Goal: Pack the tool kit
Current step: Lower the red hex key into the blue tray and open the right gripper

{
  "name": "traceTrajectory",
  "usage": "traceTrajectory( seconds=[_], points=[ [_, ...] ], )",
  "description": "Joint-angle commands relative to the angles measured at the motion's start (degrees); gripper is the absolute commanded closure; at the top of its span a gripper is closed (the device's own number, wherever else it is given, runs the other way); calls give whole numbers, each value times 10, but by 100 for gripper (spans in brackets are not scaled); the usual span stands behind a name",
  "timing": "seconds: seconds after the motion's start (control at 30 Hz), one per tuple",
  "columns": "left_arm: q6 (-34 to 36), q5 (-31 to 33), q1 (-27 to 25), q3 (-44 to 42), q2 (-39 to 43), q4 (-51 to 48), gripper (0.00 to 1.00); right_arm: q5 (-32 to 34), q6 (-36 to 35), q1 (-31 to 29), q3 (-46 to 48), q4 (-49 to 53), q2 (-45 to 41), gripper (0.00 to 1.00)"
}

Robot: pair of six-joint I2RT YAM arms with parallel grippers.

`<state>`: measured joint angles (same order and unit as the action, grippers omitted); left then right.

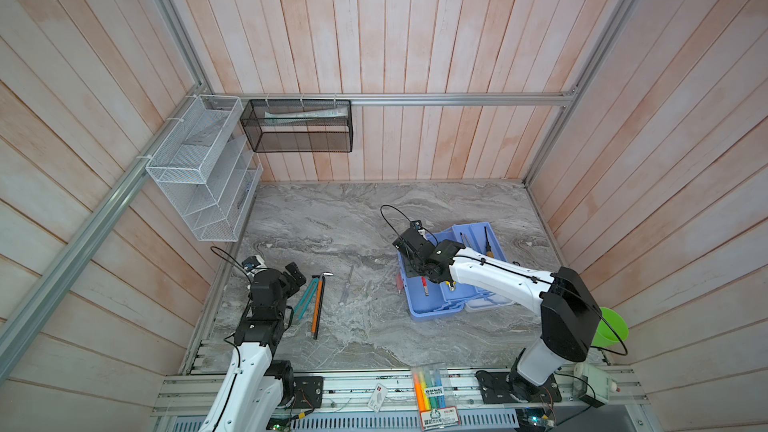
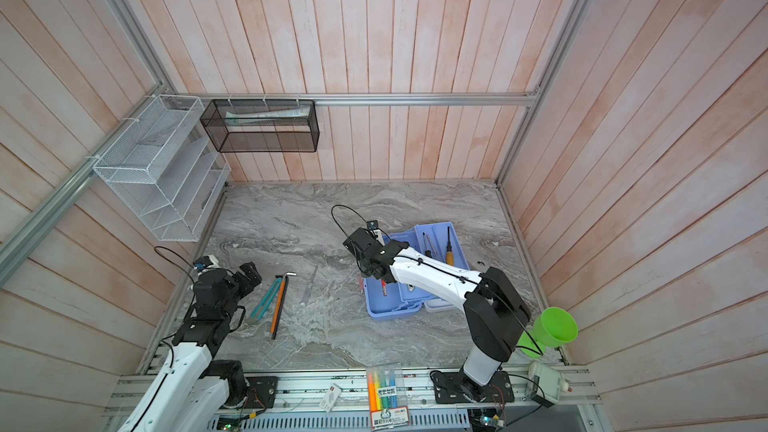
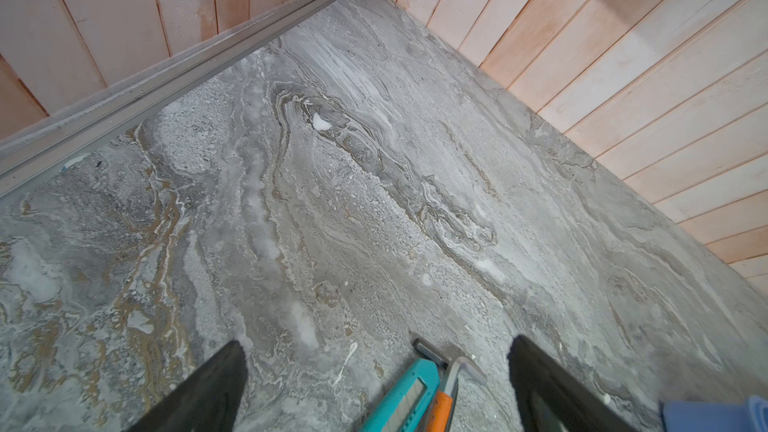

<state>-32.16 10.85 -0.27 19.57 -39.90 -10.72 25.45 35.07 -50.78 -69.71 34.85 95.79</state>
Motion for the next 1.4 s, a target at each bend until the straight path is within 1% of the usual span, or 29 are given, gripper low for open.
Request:
traceTrajectory(
  seconds=[0.0, 0.23, 0.47, 0.8, 0.83, 0.9, 1.0, 1.1, 1.27, 1.33, 1.37],
  points=[
    [2, -5, 3, -10, 4, 1, 0, 6, 24, 3, 7, -11, 0, 100],
    [1, -3, 4, -11, 6, -1, 0, -27, 8, 19, 25, -53, 30, 100],
    [1, -3, 3, -10, 7, -1, 0, -29, -9, 24, -1, -53, 82, 100],
    [1, -5, 4, -10, 3, 1, 0, -46, -15, 38, 3, -70, 112, 100],
    [1, -5, 3, -10, 3, 1, 0, -46, -15, 38, 3, -70, 113, 99],
    [0, -5, 4, -9, 2, 1, 0, -46, -17, 38, -3, -65, 111, 87],
    [1, -4, 3, -9, 3, 0, 0, -38, -18, 38, -16, -47, 107, 81],
    [1, -5, 4, -10, 3, 1, 0, -30, -19, 37, -28, -30, 98, 77],
    [1, -5, 4, -10, 4, 0, 0, -7, -23, 25, -68, 8, 71, 76],
    [1, -5, 4, -10, 4, 1, 0, -11, -27, 14, -88, 6, 60, 75],
    [1, -5, 4, -10, 4, 0, 0, -25, -36, 8, -97, -3, 57, 74]
  ],
)
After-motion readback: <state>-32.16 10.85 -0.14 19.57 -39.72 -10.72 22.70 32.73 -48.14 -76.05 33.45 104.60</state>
